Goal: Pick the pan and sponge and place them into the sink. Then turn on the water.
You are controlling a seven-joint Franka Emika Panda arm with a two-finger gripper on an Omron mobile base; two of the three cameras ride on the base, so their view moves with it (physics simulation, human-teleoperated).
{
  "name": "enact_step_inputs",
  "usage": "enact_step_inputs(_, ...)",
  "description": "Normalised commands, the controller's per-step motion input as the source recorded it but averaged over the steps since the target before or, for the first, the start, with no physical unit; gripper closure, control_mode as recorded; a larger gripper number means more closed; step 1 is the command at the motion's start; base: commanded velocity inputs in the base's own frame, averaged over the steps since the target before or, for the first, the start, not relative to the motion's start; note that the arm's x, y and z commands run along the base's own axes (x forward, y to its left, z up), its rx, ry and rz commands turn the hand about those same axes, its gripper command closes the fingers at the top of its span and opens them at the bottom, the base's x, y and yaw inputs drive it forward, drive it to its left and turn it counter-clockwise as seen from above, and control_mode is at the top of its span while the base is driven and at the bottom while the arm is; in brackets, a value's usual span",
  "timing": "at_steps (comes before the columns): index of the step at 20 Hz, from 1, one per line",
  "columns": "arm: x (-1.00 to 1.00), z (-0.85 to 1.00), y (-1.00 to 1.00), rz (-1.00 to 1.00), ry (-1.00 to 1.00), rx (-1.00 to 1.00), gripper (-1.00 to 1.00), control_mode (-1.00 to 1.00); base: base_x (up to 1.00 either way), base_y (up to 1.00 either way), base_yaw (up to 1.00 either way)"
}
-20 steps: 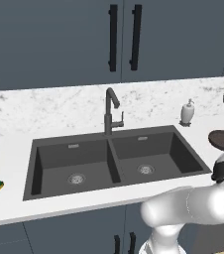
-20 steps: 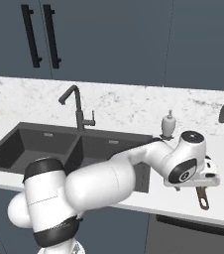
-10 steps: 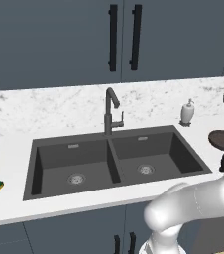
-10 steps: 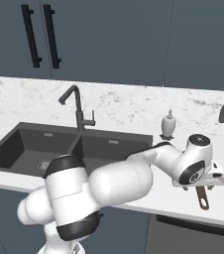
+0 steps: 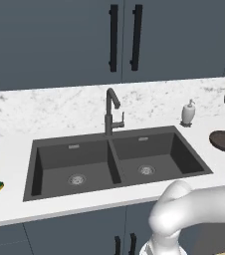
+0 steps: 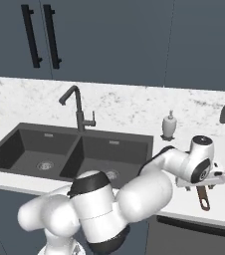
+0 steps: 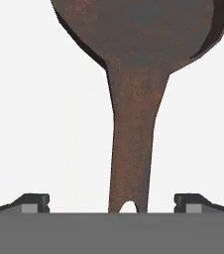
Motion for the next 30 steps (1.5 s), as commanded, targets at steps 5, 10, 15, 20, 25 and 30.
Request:
enact_step_inputs(5,0.26,-0.26,-0.35,0.08,0.01,0.0,-1.0,-1.0,0.0,0.0,0.0)
enact_step_inputs(10,0.16,-0.32,-0.29,0.06,0.02,0.0,-1.0,-1.0,0.0,0.0,0.0)
enact_step_inputs(15,0.02,-0.54,0.0,0.06,0.06,0.0,-1.0,-1.0,0.0,0.0,0.0)
enact_step_inputs(20,0.0,-0.64,0.0,0.05,0.13,0.0,1.0,-1.0,0.0,0.0,0.0)
enact_step_inputs(25,-0.14,-0.45,0.0,0.01,0.07,0.15,1.0,-1.0,0.0,0.0,0.0)
enact_step_inputs(30,-0.36,-0.13,0.0,0.0,-0.03,0.06,1.0,-1.0,0.0,0.0,0.0)
